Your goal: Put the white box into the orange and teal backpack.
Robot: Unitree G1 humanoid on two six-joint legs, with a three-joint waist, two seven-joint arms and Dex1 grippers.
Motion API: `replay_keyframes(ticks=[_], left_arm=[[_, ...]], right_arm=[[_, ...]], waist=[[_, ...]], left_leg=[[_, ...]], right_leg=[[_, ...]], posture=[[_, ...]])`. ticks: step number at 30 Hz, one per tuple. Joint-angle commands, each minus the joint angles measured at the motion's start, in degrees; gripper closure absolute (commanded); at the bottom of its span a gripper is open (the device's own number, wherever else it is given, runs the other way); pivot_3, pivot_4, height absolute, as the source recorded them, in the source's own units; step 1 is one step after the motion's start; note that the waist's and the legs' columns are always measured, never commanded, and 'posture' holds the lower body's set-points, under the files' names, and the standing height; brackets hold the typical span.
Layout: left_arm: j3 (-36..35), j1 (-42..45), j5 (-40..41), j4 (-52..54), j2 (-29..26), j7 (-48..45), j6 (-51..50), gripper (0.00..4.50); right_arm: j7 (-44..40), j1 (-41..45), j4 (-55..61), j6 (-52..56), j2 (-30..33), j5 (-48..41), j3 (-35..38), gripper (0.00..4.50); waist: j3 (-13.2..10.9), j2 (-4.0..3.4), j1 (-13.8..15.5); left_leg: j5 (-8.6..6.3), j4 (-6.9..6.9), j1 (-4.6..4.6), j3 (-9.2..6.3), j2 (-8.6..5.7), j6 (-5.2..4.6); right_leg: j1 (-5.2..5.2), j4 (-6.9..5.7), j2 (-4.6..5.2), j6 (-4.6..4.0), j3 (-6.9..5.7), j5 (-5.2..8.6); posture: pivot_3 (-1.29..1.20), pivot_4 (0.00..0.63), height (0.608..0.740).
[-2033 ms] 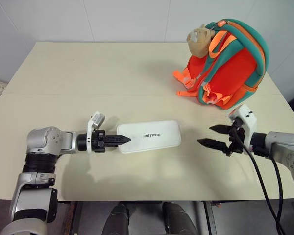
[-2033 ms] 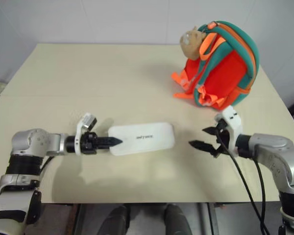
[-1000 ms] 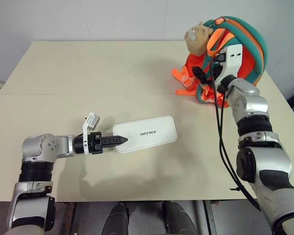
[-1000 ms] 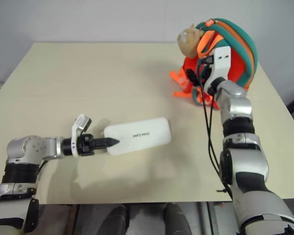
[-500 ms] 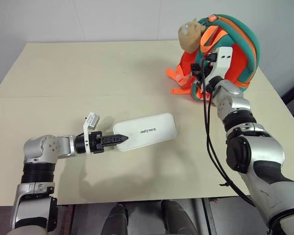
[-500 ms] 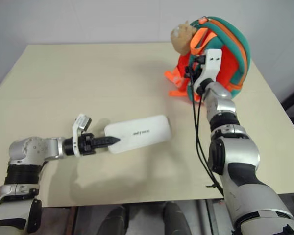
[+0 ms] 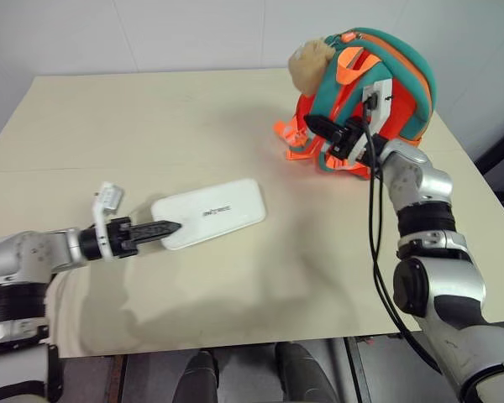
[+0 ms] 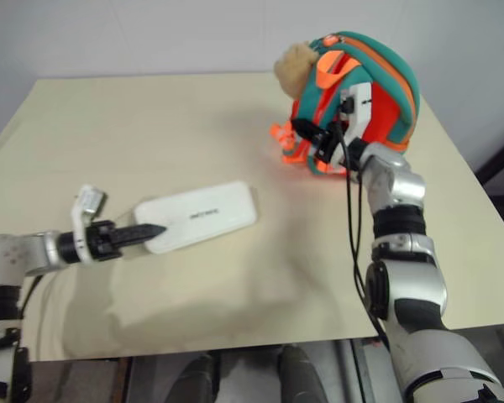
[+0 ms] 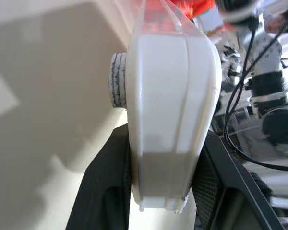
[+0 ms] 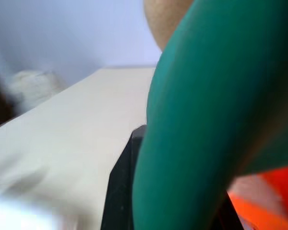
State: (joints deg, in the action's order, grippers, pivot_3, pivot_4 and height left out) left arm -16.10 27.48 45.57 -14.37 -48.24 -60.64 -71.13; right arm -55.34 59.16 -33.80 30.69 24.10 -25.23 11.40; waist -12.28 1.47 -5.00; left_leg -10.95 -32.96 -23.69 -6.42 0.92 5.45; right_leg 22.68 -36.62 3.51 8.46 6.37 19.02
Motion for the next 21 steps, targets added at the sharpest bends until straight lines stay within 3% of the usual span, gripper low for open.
replay_keyframes(ticks=[1, 5, 12, 17, 21], left_arm=[[-4.3, -1.9, 1.8, 1.9, -3.2, -3.6, 2.7, 3.19], [-7.7, -4.9, 2.3, 2.3, -5.7, -4.9, 4.3, 3.19], [-11.3, -10.6, 5.0, 6.3, -6.0, -5.4, 2.9, 3.19], [-13.0, -14.6, 6.8, 10.4, -6.3, -5.7, 2.4, 3.19], [-16.0, -16.7, 8.6, 12.8, -6.6, -7.0, 3.3, 3.19]], right_arm=[[-7.2, -3.6, 17.3, 13.8, 3.7, -9.4, -2.3, 4.47], [-10.3, -8.2, 31.4, 29.2, 7.6, -21.5, -2.1, 4.47], [-12.5, -12.6, 42.9, 49.3, 15.1, -41.2, 0.6, 4.47], [-13.0, -16.9, 44.6, 51.5, 20.5, -43.7, 0.0, 4.47], [-15.6, -19.5, 43.2, 48.4, 24.7, -40.5, -2.8, 4.47]], waist=[[0.0, -0.02, 0.3], [0.0, -0.02, 0.3], [0.0, 0.0, 0.7], [0.0, 0.02, 1.3], [0.0, 0.03, 1.8]], left_leg=[[0.0, -0.01, 0.01, 0.01, -0.01, -0.01], [-0.06, 0.0, -0.04, -0.02, 0.03, -0.03], [-0.12, -0.06, -0.08, 0.01, 0.01, -0.12], [-0.16, -0.1, -0.11, 0.01, 0.01, -0.18], [-0.17, -0.13, -0.11, 0.07, 0.01, -0.19]], right_leg=[[0.0, -0.01, 0.0, 0.0, 0.0, 0.01], [0.06, -0.03, -0.01, -0.07, -0.04, 0.1], [0.05, 0.03, 0.05, -0.1, -0.03, 0.12], [0.06, 0.12, 0.05, -0.12, -0.03, 0.13], [0.08, 0.14, 0.05, -0.15, -0.01, 0.14]], posture=[[0.0, 0.15, 0.74], [0.0, 0.15, 0.74], [0.0, 0.15, 0.74], [0.0, 0.15, 0.74], [0.0, 0.15, 0.74]])
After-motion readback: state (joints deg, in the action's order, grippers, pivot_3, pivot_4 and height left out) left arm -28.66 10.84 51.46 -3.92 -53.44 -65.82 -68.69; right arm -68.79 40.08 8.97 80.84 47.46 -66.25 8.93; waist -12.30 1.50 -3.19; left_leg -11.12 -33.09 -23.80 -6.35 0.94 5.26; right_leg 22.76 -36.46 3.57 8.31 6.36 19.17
